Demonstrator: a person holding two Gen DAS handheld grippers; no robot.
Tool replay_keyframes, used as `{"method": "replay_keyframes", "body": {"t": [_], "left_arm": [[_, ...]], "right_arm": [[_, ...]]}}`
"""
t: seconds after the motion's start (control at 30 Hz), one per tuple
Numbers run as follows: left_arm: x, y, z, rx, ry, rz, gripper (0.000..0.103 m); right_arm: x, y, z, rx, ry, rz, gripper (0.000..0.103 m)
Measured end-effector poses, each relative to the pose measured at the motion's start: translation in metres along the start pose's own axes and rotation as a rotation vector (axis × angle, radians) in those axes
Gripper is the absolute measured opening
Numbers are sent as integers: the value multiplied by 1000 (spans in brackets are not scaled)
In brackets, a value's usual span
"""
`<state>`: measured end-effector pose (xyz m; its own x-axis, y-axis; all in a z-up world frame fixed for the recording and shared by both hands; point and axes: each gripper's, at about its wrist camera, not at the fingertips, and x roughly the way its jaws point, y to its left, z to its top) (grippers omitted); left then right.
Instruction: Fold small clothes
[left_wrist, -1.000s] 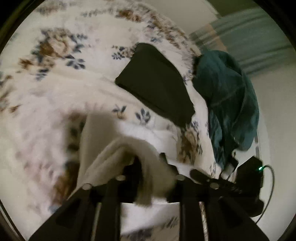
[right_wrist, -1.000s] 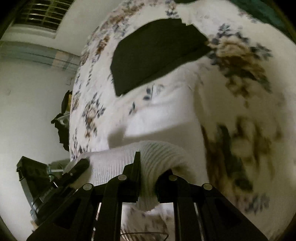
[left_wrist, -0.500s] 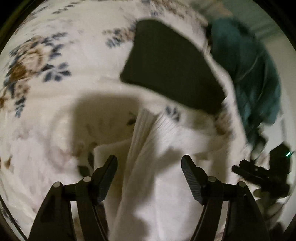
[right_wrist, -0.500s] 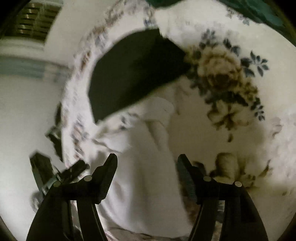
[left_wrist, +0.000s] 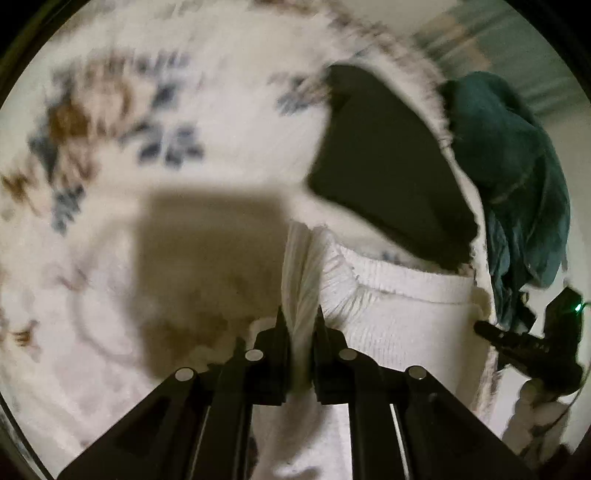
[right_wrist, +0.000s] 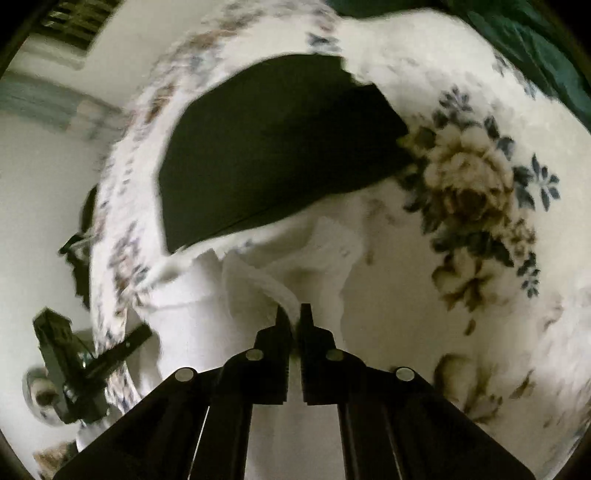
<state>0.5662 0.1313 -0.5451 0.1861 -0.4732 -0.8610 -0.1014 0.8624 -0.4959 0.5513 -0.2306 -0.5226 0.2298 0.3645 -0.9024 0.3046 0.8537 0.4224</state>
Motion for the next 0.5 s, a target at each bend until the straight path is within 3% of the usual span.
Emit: {"method": "replay_keyframes", "body": {"t": [0.07, 0.13, 0.2, 0.27, 0.33, 0.37, 0.4, 0.43, 0.47, 0.5], "left_arm": [[7, 0, 4, -3, 29, -2, 12], [-1, -3, 1, -3, 34, -14, 24], [-14, -7, -5, 8, 14, -10, 47], [-26, -13, -9, 37, -24, -2, 53], [-24, -22, -10, 86, -30, 4, 53], [-19, -26, -8, 108, -14, 1, 52], [-13, -30, -7, 132, -9, 4, 41], [-10, -32, -8, 153, -22, -8, 15], [-9, -35, -8, 164, -26, 4, 5], [-15, -35, -7, 169, -50, 11, 5]], "right_arm": [[16, 7, 8, -40, 57, -43, 5], [19, 6, 10, -21, 86, -31, 8], [9, 5, 8, -19, 48, -20, 25], [0, 5, 6, -15, 13, -16, 47], [4, 7, 5, -16, 23, 14, 49], [6, 9, 4, -21, 37, 2, 49], [10, 12, 2, -35, 45, -13, 46], [9, 16, -1, -58, 19, -36, 34], [7, 21, -2, -82, -7, -66, 5], [0, 26, -4, -99, -41, -73, 4]]}}
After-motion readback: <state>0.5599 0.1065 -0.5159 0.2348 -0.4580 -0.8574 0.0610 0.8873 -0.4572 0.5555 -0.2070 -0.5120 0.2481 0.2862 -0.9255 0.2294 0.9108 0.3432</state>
